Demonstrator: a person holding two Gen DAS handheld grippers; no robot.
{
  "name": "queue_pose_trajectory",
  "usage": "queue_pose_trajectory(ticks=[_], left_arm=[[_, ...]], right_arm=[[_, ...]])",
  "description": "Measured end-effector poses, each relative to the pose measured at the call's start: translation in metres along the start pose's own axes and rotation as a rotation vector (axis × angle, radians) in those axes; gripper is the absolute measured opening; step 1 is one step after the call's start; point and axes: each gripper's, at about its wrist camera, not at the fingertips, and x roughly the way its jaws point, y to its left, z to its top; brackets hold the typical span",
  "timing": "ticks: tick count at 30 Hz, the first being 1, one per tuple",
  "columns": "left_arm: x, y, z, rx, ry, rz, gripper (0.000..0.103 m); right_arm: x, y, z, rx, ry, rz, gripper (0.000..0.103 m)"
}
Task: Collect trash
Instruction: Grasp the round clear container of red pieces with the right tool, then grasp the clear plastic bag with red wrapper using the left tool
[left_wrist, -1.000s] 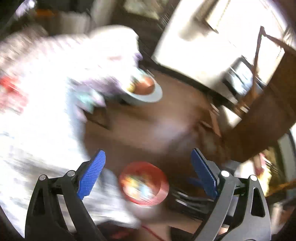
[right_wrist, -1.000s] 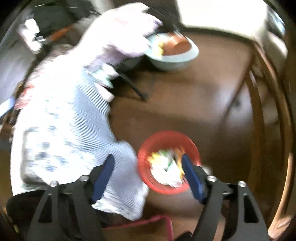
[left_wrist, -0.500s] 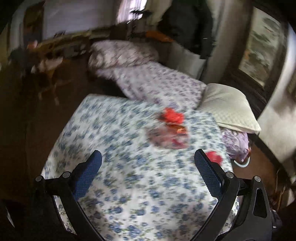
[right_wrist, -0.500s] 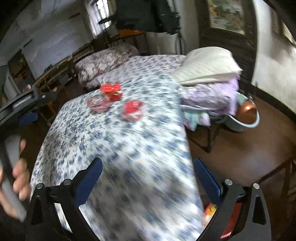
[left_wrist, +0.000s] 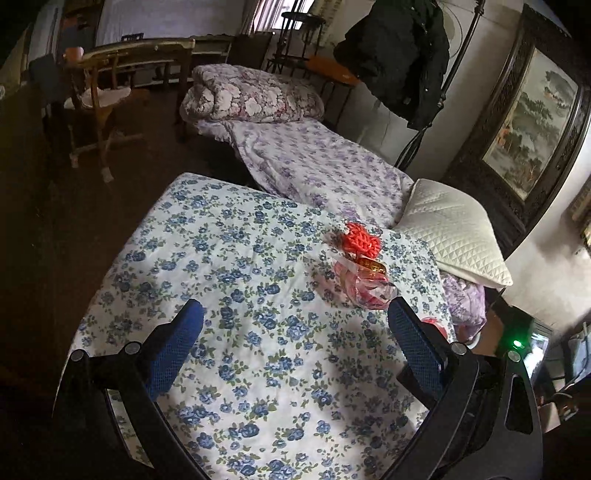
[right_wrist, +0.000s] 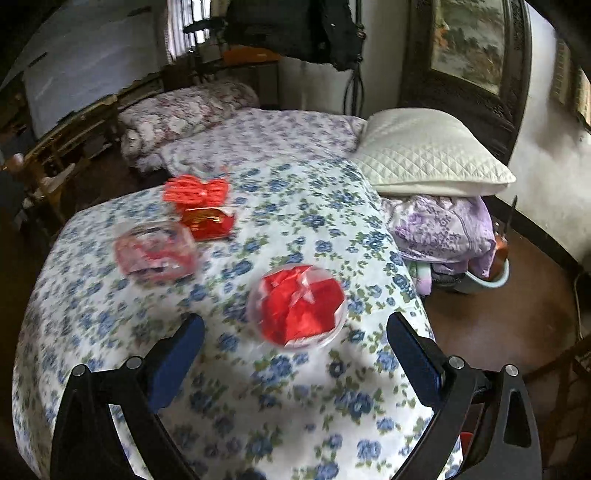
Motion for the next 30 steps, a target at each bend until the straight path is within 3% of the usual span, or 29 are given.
queue_pose_trajectory(ticks=[3, 4, 5, 9, 12, 16, 22, 25, 30], left_arm=[[0.010, 0.005, 0.002, -0.029, 0.033, -0.022, 0.096], [0.013, 0.006, 0.002, -0.037, 0.040, -0.022, 0.096], [0.016, 0.008, 0.003, -0.046, 0.045, -0.019, 0.096], [0.020, 0.015, 0.007, -0.064, 0.042, 0.003, 0.096], [0.026, 0.014, 0.007, -0.063, 0.056, -0.004, 0.096], [0.048, -0.010, 0.010, 0.004, 0.097, -0.005, 0.096], [0.084, -0.058, 0.013, 0.142, 0.140, 0.011, 0.096], [0.101, -0.072, 0.013, 0.206, 0.144, 0.057, 0.096], [0.137, -0.069, 0.019, 0.168, 0.208, 0.063, 0.096]], right_arm=[[0.016, 0.005, 0.004, 0.003, 0.007, 0.003, 0.093], [0.019, 0.006, 0.004, 0.007, 0.008, 0.022, 0.082], [0.025, 0.005, 0.004, 0.018, 0.030, 0.050, 0.055], [0.013, -0.004, -0.003, 0.066, 0.063, 0.092, 0.053], [-0.016, -0.015, -0.019, 0.137, 0.104, 0.176, 0.054], [-0.042, -0.021, -0.040, 0.155, 0.108, 0.224, 0.054], [-0.033, -0.014, -0.049, 0.132, 0.151, 0.268, 0.054], [-0.032, -0.015, -0.049, 0.135, 0.151, 0.286, 0.054], [-0.032, -0.011, -0.048, 0.135, 0.150, 0.316, 0.054]])
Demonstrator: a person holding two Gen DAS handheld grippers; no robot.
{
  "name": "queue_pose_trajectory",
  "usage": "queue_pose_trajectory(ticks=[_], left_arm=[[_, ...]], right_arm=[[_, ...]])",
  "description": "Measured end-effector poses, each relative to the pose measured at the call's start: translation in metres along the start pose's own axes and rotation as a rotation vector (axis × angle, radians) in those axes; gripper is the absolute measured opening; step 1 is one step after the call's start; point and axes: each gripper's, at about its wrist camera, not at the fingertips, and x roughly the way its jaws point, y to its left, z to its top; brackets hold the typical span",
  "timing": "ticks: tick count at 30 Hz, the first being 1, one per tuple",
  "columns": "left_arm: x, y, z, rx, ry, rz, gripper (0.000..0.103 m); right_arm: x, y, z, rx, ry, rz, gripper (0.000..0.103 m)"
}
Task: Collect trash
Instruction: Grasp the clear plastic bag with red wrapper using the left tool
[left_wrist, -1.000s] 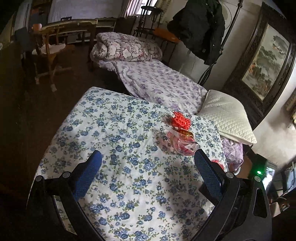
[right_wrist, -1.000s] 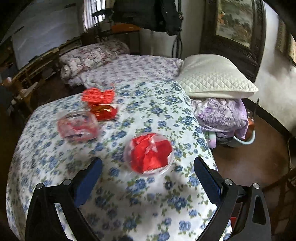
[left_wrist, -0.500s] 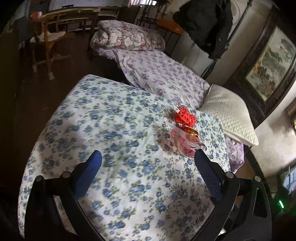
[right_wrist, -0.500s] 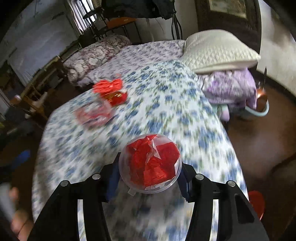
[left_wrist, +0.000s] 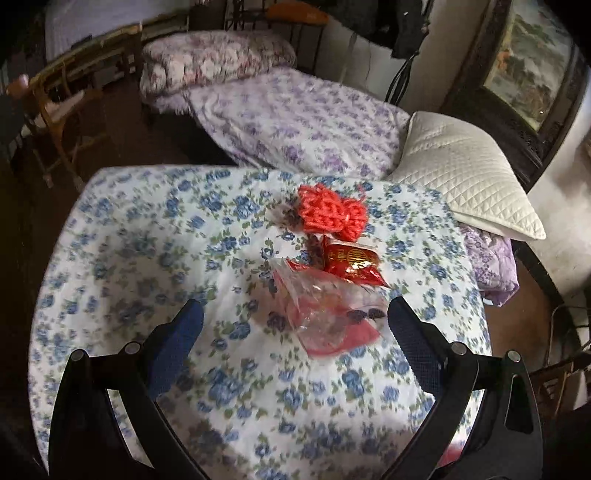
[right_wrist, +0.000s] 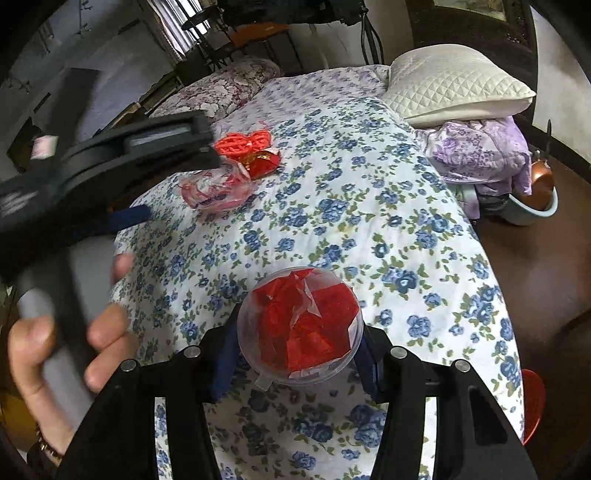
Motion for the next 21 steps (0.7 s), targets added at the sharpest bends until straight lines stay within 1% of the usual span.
queue_pose_trajectory(ticks=[4, 6, 8, 9, 10, 11, 12, 13, 14, 19, 21], left_arm=[[0.015, 0.008, 0.003, -0.033, 0.026, -0.028, 0.096], [0.020, 0.012, 0.002, -0.053, 0.034, -0.040, 0.083], [0.026, 0.015, 0.000, -0.069, 0.073, -0.079, 0.047], [0.026, 0.017, -0.001, -0.076, 0.079, -0.095, 0.042], [0.024, 0.018, -0.003, -0.080, 0.077, -0.100, 0.029], [0.021, 0.019, -0.006, -0.075, 0.078, -0.094, 0.018], [0.017, 0.020, -0.009, -0.073, 0.075, -0.093, 0.013], [0.012, 0.021, -0.013, -0.075, 0.072, -0.096, 0.006], [0.007, 0.021, -0.016, -0.078, 0.069, -0.101, 0.005], [-0.043, 0.030, -0.038, -0.089, 0.024, -0.127, 0.004], [-0.065, 0.033, -0.053, -0.095, 0.001, -0.128, 0.004]], right_arm=[[0.001, 0.005, 0.002, -0.019, -0.010, -0.003, 0.054], [0.003, 0.005, 0.001, -0.021, -0.003, -0.007, 0.054], [0.004, 0.005, 0.001, -0.020, 0.003, -0.011, 0.054], [0.005, 0.004, 0.001, -0.020, 0.003, -0.015, 0.054], [0.005, 0.004, 0.001, -0.019, 0.001, -0.018, 0.054], [0.004, 0.004, 0.001, -0.018, -0.004, -0.021, 0.054], [0.003, 0.003, 0.001, -0.017, -0.010, -0.022, 0.054], [0.001, 0.003, 0.002, -0.016, -0.020, -0.021, 0.054], [-0.001, 0.003, 0.002, -0.016, -0.030, -0.020, 0.054], [-0.013, 0.002, -0.001, -0.023, -0.070, -0.016, 0.054], [-0.018, 0.000, -0.004, -0.015, -0.080, -0.012, 0.054]])
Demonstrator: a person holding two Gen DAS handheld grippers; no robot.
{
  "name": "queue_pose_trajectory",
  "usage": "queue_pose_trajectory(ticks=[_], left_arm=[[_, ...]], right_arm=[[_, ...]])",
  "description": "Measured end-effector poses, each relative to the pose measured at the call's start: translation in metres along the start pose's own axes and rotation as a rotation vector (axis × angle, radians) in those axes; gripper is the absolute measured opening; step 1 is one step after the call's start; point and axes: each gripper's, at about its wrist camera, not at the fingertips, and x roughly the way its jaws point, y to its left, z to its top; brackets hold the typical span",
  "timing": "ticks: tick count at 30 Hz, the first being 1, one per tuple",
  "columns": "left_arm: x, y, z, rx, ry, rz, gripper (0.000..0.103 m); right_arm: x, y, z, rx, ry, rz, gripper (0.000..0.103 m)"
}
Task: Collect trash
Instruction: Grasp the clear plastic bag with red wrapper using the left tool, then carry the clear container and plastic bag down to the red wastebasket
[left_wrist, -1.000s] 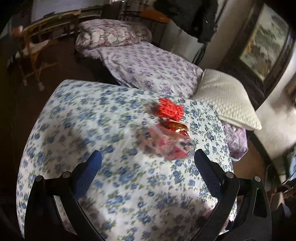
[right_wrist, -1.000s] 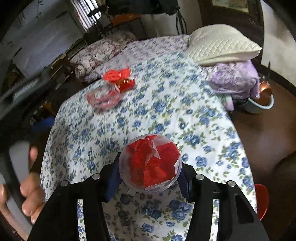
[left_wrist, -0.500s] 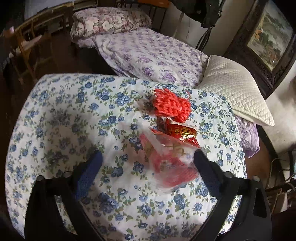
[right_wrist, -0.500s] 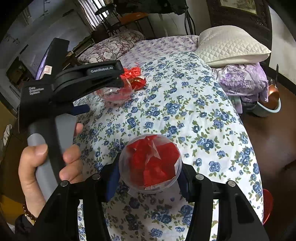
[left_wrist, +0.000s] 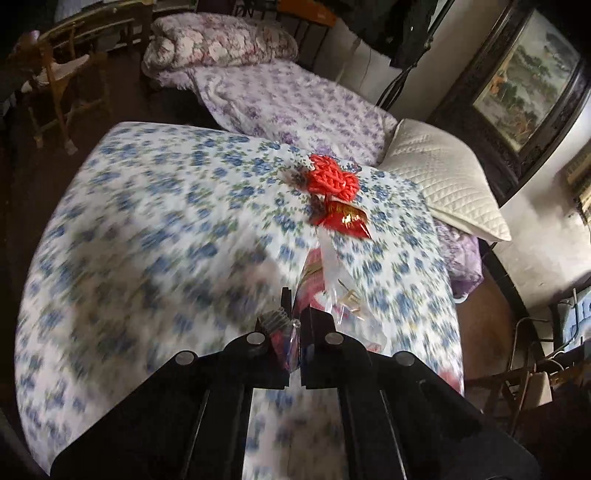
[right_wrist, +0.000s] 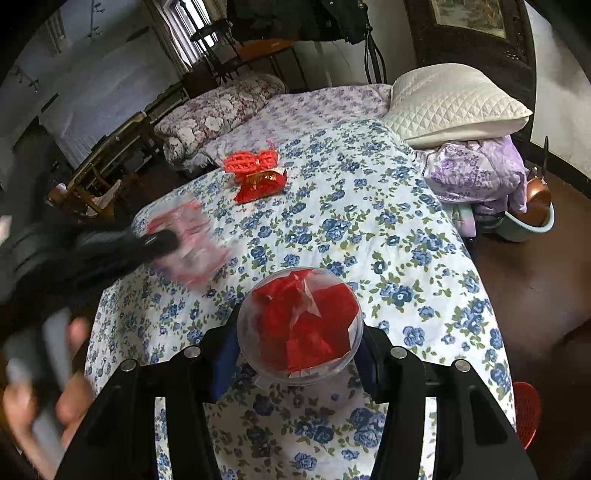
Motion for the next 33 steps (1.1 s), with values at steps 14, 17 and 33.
queue_pose_trajectory(ticks=[14, 17, 33], left_arm=[[-0.077, 0.041, -0.084, -0.032, -0.038, 0.020, 0.004], [-0.085, 0.039, -0.091, -0.029, -0.044, 0.001, 0.004], [-0.122, -0.117, -0.148, 0.303, 0.007, -0.177, 0.004]], right_arm=[[-0.042, 0.011, -0.019, -0.014, -0.101, 0.037, 0.054], [-0.045, 0.008, -0.019, -0.011, -0.115, 0.022, 0.054], [-0.182, -0.145, -0.077, 0.095, -0.209, -0.154, 0.054]])
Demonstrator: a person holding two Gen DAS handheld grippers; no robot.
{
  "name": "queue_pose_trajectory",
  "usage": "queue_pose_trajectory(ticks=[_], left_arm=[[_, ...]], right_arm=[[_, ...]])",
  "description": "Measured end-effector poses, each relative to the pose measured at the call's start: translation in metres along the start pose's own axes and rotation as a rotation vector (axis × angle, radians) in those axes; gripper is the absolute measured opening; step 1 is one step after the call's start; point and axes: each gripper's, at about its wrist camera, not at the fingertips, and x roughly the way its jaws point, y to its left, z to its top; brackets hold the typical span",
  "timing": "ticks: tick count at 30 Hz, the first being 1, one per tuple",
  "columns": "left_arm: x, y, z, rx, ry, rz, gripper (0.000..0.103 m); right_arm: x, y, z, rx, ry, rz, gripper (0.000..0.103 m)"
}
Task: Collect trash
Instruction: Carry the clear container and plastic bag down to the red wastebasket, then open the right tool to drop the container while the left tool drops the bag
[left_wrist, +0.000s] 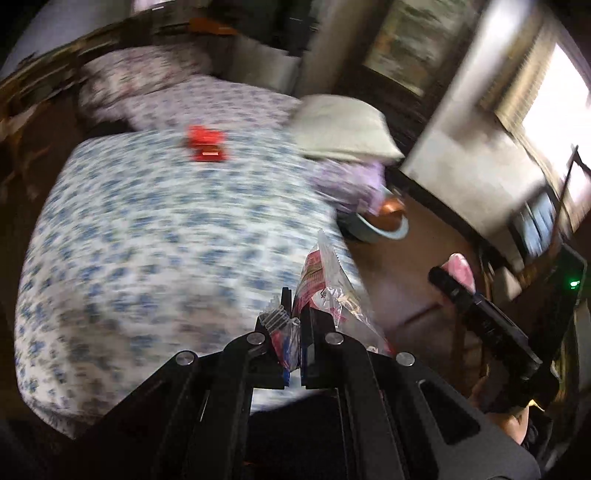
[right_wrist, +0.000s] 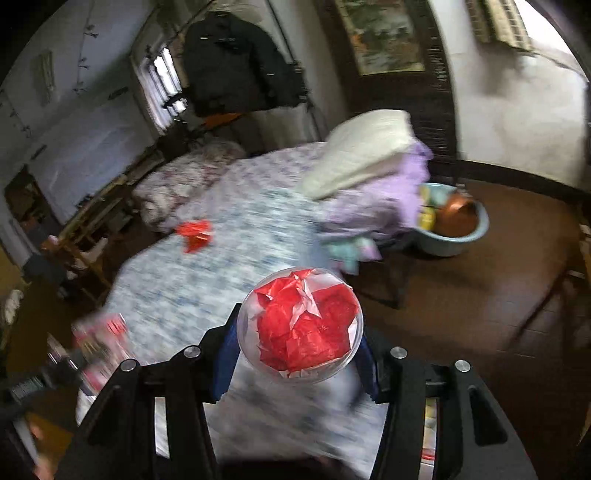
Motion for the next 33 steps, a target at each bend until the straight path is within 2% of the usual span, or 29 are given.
queue_pose_trajectory(ticks=[4, 7, 10, 16, 20, 23, 27, 29, 33], left_arm=[[0.032, -0.079, -0.014, 0.138, 0.067, -0.040, 0.004], [0.059, -0.122, -0.026, 0.192, 0.124, -0.071, 0.004], [0.091, -0.161, -0.036, 0.221, 0.180, -0.096, 0.004], [0.159, -0.215, -0.050, 0.264, 0.283, -0.070, 0.004], [0.200, -0.233, -0.052, 0.258, 0.363, -0.071, 0.004], [0.227, -0.239, -0.059, 0.272, 0.381, -0.059, 0.004], [0.253, -0.229, -0.072, 0.266, 0.426, -0.076, 0.004], [0.263, -0.220, -0.073, 0.231, 0.461, -0.084, 0.004], [0.276, -0.210, -0.070, 0.192, 0.471, -0.068, 0.005]], right_arm=[[-0.017, -0.066, -0.024, 0.041, 0.047, -0.104, 0.054], [-0.022, -0.112, -0.045, 0.100, 0.078, -0.161, 0.054], [-0.019, -0.144, -0.060, 0.160, 0.100, -0.184, 0.054], [-0.006, -0.190, -0.080, 0.254, 0.147, -0.195, 0.054], [0.019, -0.209, -0.095, 0.287, 0.208, -0.201, 0.054], [0.046, -0.220, -0.111, 0.307, 0.272, -0.197, 0.054], [0.087, -0.230, -0.135, 0.345, 0.376, -0.194, 0.054], [0.100, -0.230, -0.141, 0.345, 0.404, -0.200, 0.054], [0.122, -0.230, -0.146, 0.332, 0.421, -0.216, 0.055]])
